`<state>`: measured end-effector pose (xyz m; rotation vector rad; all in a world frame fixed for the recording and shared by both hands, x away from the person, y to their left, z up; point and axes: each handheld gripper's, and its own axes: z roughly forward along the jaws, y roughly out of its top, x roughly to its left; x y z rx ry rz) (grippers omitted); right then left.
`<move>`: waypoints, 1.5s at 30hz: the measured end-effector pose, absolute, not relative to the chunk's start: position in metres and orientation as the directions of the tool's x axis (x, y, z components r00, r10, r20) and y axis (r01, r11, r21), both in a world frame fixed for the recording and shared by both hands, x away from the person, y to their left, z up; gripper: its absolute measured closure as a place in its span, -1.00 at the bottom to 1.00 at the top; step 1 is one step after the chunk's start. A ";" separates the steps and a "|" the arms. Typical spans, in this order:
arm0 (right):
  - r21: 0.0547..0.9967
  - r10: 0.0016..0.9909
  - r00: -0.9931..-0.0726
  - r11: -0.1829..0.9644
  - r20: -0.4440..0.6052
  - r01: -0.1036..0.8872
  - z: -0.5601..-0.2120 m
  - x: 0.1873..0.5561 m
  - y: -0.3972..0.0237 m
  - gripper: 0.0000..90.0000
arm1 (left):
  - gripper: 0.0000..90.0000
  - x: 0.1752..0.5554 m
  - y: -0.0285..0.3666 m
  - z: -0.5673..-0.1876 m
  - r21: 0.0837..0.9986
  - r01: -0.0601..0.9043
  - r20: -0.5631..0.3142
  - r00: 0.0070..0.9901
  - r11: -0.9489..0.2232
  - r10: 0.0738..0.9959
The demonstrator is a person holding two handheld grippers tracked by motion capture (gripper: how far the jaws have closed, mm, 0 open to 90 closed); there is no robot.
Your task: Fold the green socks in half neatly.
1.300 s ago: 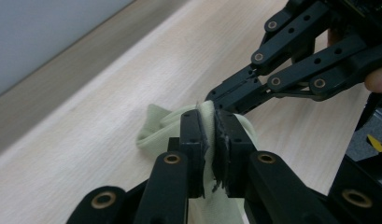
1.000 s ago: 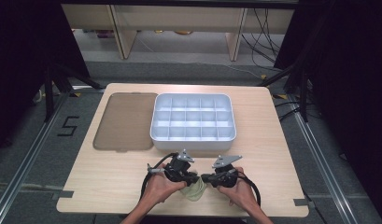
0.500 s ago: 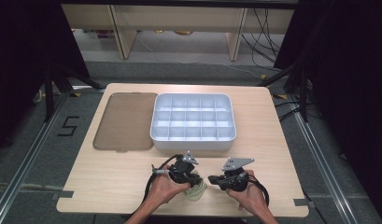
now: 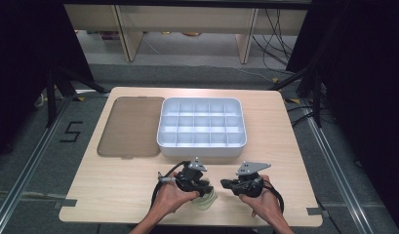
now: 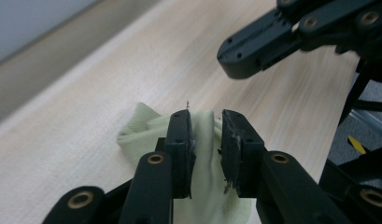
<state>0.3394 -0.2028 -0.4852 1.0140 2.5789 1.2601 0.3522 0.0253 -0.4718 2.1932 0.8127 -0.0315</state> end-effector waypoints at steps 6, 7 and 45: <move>0.754 0.590 -0.791 0.442 0.163 0.486 -0.483 0.341 -0.201 0.98 | 0.52 0.357 0.048 -0.457 0.695 0.554 -0.275 0.793 -0.457 0.543; 0.751 0.589 -0.789 0.438 0.175 0.494 -0.482 0.341 -0.200 0.98 | 0.52 0.358 0.057 -0.455 0.699 0.563 -0.277 0.782 -0.441 0.559; 0.693 0.554 -0.812 0.512 0.185 0.507 -0.503 0.337 -0.174 1.00 | 0.84 0.332 0.038 -0.486 0.613 0.534 -0.255 0.831 -0.583 0.494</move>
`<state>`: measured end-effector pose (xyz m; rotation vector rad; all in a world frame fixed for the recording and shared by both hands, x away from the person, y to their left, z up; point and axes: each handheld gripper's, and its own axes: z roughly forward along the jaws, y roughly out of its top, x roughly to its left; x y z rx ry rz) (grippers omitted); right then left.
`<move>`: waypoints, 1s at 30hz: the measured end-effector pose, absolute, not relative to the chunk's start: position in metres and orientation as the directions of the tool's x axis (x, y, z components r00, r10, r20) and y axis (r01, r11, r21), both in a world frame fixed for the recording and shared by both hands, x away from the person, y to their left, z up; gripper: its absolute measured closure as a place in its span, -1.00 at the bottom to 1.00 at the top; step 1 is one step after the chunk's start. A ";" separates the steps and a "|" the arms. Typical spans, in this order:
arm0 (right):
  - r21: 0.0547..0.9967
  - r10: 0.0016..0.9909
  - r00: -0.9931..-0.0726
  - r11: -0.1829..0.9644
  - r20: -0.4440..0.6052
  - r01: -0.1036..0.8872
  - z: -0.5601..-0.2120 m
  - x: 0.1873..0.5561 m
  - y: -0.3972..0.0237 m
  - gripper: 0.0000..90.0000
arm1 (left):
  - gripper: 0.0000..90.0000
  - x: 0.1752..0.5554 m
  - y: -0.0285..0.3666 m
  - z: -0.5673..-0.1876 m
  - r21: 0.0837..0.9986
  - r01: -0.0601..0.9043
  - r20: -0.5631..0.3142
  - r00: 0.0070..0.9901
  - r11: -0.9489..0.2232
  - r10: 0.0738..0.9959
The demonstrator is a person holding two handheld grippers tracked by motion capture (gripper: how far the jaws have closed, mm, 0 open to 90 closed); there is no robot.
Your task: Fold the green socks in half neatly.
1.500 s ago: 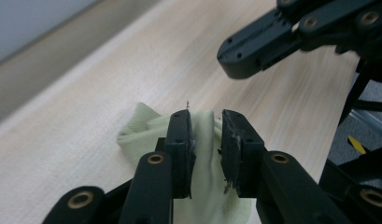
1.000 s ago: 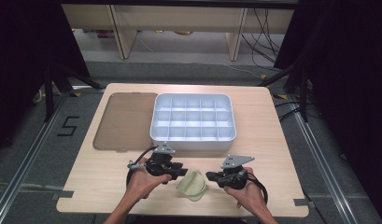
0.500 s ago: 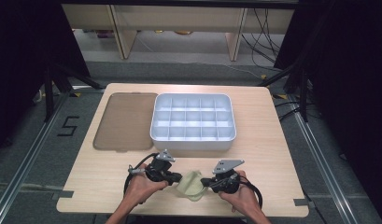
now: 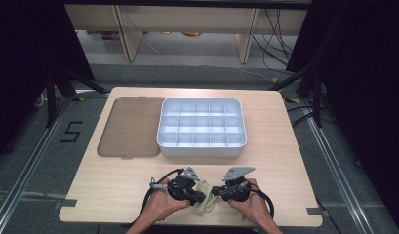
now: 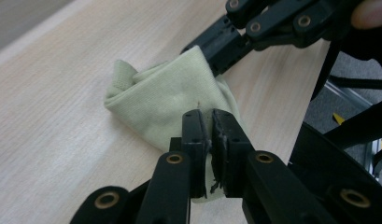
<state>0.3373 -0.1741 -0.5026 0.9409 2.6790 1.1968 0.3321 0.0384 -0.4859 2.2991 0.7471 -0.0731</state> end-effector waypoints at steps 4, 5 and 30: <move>0.720 0.566 -0.805 0.482 0.179 0.499 -0.495 0.340 -0.180 1.00 | 0.85 0.332 0.032 -0.487 0.606 0.526 -0.235 0.835 -0.597 0.498; 0.733 0.567 -0.803 0.466 0.182 0.495 -0.491 0.339 -0.181 1.00 | 0.85 0.332 0.031 -0.487 0.607 0.526 -0.230 0.834 -0.596 0.501; 0.712 0.560 -0.811 0.500 0.167 0.492 -0.498 0.344 -0.173 1.00 | 0.79 0.318 0.021 -0.490 0.625 0.511 -0.245 0.846 -0.590 0.473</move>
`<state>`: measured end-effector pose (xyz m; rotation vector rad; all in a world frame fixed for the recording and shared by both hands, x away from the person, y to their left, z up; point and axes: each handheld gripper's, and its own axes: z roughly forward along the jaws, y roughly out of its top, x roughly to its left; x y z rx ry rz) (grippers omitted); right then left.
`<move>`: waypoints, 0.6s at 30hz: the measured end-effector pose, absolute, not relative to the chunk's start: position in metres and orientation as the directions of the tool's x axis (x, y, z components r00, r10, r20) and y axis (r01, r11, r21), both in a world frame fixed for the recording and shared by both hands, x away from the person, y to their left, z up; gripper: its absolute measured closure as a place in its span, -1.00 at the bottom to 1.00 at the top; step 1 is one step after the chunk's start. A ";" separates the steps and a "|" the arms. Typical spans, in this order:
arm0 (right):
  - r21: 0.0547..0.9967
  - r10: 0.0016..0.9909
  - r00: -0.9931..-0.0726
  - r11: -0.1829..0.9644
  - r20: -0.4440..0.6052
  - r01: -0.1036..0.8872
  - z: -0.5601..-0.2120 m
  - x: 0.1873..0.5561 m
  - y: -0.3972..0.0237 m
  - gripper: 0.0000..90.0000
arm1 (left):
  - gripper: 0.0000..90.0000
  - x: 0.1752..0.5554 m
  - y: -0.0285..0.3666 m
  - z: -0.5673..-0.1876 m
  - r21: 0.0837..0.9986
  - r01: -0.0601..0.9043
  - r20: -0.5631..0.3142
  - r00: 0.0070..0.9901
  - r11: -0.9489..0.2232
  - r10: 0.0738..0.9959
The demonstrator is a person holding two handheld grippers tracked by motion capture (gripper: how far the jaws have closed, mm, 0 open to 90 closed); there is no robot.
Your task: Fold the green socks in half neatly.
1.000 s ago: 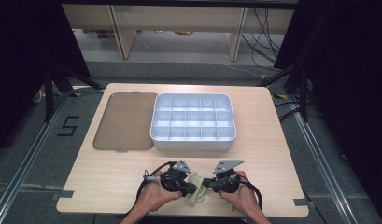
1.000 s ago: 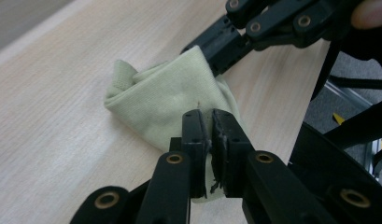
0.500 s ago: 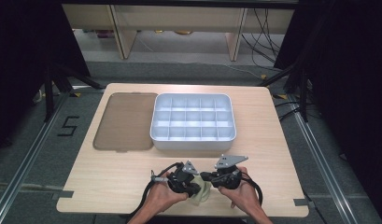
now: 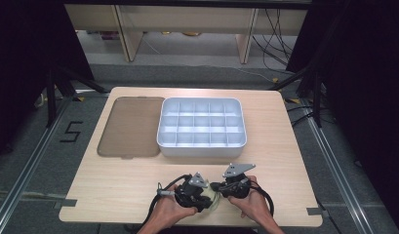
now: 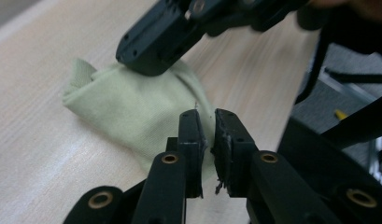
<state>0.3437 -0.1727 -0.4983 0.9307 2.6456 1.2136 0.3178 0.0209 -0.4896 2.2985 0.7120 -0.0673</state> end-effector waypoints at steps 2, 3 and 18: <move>0.712 0.562 -0.810 0.500 0.166 0.492 -0.498 0.344 -0.173 1.00 | 0.80 0.320 0.019 -0.493 0.625 0.523 -0.264 0.840 -0.579 0.474; 0.711 0.564 -0.807 0.495 0.174 0.499 -0.498 0.343 -0.173 1.00 | 0.80 0.319 0.019 -0.492 0.623 0.520 -0.256 0.841 -0.584 0.476; 0.702 0.584 -0.772 0.440 0.250 0.561 -0.491 0.354 -0.183 0.13 | 0.80 0.315 0.016 -0.491 0.618 0.496 -0.206 0.851 -0.610 0.483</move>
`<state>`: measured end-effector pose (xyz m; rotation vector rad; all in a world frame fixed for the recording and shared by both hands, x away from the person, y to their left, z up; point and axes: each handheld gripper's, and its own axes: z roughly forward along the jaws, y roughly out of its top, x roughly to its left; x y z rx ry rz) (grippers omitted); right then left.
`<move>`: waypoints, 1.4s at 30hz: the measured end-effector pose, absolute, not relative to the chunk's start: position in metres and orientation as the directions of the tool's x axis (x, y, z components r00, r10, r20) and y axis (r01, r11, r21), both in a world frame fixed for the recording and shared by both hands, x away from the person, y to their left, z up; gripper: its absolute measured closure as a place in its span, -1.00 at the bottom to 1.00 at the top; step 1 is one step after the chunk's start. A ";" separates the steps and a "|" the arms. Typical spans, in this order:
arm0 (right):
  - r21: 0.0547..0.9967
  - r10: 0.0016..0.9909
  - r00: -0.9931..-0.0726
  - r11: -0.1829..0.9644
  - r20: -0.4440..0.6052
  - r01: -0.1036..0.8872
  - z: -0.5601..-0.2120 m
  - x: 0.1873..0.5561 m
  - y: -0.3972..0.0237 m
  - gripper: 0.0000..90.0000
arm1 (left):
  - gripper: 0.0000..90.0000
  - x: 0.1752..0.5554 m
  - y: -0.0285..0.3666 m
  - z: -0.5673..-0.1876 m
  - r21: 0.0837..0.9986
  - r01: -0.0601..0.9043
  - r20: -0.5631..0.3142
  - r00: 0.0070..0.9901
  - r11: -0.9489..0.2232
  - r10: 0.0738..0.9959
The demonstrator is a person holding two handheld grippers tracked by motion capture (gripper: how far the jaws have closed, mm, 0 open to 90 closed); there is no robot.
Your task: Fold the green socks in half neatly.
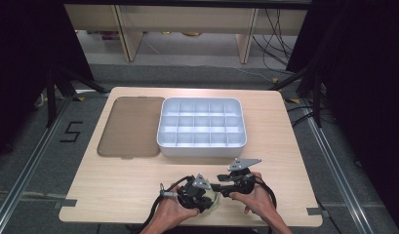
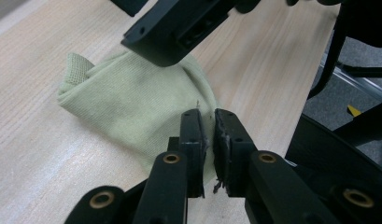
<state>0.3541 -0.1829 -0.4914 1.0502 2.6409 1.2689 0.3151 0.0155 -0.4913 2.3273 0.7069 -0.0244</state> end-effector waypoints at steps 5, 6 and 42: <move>0.676 0.576 -0.773 0.460 0.266 0.576 -0.496 0.355 -0.176 0.10 | 0.80 0.314 0.013 -0.490 0.607 0.482 -0.183 0.858 -0.632 0.479; 0.664 0.574 -0.773 0.469 0.271 0.582 -0.498 0.355 -0.172 0.10 | 0.80 0.315 0.013 -0.490 0.606 0.484 -0.185 0.858 -0.631 0.480; 0.608 0.531 -0.747 0.456 0.400 0.650 -0.511 0.361 -0.171 0.55 | 0.77 0.309 0.012 -0.489 0.611 0.429 -0.115 0.879 -0.666 0.462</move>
